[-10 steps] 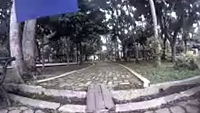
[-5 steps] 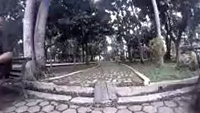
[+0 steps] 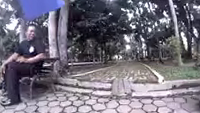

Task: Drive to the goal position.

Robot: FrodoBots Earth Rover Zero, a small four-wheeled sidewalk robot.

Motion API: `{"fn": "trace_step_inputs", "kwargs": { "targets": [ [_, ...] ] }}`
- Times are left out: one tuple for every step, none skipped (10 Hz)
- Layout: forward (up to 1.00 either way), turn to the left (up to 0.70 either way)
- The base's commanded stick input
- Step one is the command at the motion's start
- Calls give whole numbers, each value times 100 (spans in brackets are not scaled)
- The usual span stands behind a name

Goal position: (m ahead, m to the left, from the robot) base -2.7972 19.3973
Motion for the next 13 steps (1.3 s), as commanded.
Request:
{"fn": "trace_step_inputs", "kwargs": {
  "targets": [
    [-45, -27],
    [-45, -27],
    [-45, -27],
    [-45, -27],
    [-45, -27],
    [-45, -27],
    [-33, -82],
    [7, -24],
    [45, 8],
    [45, 25],
    [45, 27],
    [45, 27],
    [45, 27]
  ]
}}
